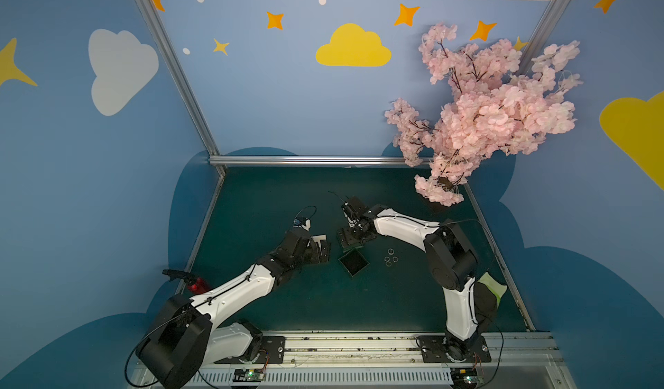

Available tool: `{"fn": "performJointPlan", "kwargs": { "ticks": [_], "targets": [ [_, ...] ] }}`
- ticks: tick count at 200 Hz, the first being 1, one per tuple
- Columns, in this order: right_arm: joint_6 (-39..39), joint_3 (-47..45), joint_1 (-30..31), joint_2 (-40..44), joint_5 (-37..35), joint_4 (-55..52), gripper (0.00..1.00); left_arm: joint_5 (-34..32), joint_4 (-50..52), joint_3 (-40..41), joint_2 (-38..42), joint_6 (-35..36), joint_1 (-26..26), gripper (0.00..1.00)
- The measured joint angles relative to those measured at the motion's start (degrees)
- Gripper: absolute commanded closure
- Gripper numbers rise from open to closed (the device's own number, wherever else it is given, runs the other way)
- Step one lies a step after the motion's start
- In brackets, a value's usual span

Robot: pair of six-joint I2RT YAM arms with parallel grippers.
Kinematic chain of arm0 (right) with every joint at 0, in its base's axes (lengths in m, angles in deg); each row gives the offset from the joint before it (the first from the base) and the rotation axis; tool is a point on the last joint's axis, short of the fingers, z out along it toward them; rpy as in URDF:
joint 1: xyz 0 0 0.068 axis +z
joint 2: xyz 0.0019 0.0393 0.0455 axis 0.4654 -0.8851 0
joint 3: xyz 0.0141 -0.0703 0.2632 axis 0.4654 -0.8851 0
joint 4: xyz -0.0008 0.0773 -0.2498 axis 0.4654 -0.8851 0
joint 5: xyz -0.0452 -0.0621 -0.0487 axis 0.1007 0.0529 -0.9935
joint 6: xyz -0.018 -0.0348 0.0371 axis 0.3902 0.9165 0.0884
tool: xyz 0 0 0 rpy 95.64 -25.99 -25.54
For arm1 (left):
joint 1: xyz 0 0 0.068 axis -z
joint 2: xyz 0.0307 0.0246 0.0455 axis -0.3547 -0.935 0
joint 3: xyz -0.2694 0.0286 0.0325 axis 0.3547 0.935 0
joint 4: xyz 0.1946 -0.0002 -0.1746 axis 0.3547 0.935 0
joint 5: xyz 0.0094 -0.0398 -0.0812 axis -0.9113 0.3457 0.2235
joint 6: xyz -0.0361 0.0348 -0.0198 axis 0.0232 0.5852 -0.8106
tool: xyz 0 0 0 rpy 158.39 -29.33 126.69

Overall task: Take the rings out of the lift-off lid box
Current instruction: Pick up the lid from the center of the board.

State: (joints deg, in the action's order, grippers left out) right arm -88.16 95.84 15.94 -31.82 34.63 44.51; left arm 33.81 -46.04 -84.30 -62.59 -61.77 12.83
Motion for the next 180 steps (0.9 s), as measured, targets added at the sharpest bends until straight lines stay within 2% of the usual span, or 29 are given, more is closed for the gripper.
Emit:
{"fn": "performJointPlan", "kwargs": {
  "ticks": [102,180],
  "targets": [
    [5.66,0.33,-0.02,0.02,1.01,-0.22,0.08,-0.22,-0.35,0.00,-0.87,-0.26,-0.31,0.01],
    [6.80,2.23,-0.02,-1.66,1.07,-0.07,0.08,-0.20,-0.44,0.00,-2.58,-0.33,-0.96,0.01]
  ]
}}
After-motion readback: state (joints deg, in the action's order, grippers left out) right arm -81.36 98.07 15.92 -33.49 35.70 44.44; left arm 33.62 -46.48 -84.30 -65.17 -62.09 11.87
